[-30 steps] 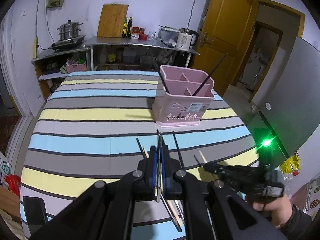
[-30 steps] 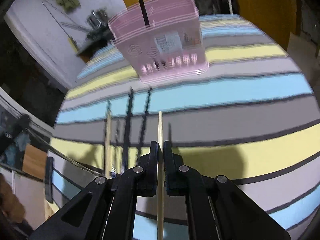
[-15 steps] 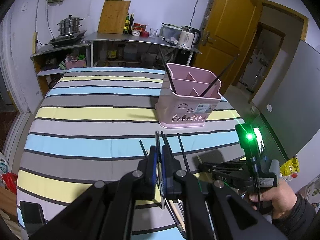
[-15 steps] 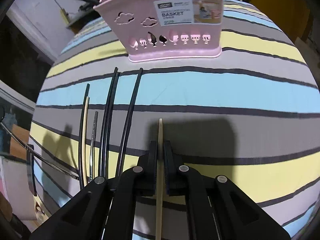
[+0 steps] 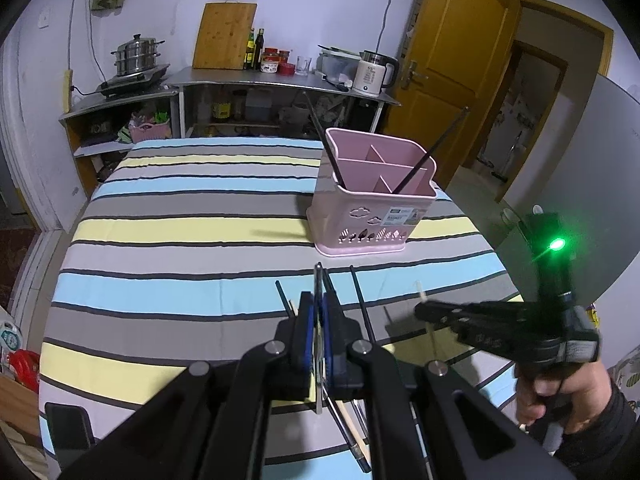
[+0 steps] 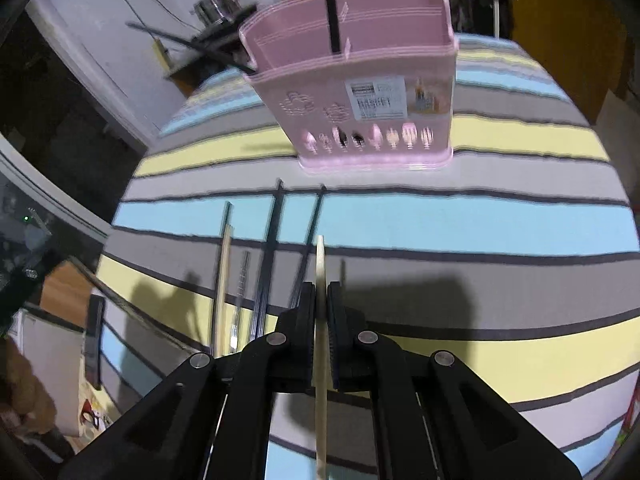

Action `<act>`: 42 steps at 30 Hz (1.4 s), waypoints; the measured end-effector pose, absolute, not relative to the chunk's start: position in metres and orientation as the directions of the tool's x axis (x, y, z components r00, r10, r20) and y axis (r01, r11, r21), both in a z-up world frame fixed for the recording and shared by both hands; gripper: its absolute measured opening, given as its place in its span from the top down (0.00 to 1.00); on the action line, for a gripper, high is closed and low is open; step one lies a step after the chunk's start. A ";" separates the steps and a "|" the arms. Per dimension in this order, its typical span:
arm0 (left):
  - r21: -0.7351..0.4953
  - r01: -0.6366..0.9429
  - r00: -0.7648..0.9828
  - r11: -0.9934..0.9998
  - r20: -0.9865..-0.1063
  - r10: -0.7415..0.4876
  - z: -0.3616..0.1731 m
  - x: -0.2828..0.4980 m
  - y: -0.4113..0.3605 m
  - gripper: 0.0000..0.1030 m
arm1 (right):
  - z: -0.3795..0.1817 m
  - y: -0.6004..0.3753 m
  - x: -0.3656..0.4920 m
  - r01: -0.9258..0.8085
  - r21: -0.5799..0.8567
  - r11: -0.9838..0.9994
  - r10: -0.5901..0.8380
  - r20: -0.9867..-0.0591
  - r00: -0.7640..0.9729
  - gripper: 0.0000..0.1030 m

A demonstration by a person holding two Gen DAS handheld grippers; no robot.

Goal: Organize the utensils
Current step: 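Lift both held chopsticks and carry them toward the pink basket, then lower the silver chopstick into the basket with the left tool while the right tool drops the wooden one in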

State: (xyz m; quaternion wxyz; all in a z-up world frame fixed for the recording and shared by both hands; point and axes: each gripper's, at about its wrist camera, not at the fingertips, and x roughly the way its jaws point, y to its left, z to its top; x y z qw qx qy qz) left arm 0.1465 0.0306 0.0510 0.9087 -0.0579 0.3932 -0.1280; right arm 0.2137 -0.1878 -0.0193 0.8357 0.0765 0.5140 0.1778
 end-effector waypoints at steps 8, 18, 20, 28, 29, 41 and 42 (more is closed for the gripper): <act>-0.195 0.195 0.678 0.961 -0.682 -0.275 0.066 0.139 0.030 0.96 | 0.035 -0.192 0.194 -0.264 0.319 0.910 0.413 -0.746 0.523 0.95; -0.201 0.224 0.693 0.954 -0.655 -0.301 0.085 0.129 0.024 0.96 | 0.074 -0.192 0.168 -0.308 0.277 0.910 0.412 -0.683 0.603 0.96; -0.199 0.234 0.697 0.951 -0.648 -0.307 0.090 0.128 0.022 0.96 | 0.081 -0.192 0.163 -0.313 0.264 0.912 0.407 -0.669 0.622 0.96; -0.208 0.293 0.702 0.933 -0.616 -0.357 0.107 0.124 0.015 0.96 | 0.103 -0.194 0.147 -0.340 0.220 0.914 0.399 -0.629 0.667 0.96; -0.206 0.298 0.702 0.932 -0.615 -0.360 0.109 0.125 0.013 0.96 | 0.105 -0.194 0.147 -0.340 0.216 0.915 0.398 -0.625 0.672 0.96; -0.178 0.332 0.713 0.926 -0.595 -0.370 0.139 0.167 -0.001 0.96 | 0.133 -0.200 0.173 -0.324 0.189 0.927 0.372 -0.565 0.737 0.96; -0.176 0.332 0.716 0.927 -0.592 -0.369 0.143 0.172 -0.003 0.96 | 0.138 -0.199 0.176 -0.325 0.182 0.928 0.369 -0.556 0.745 0.96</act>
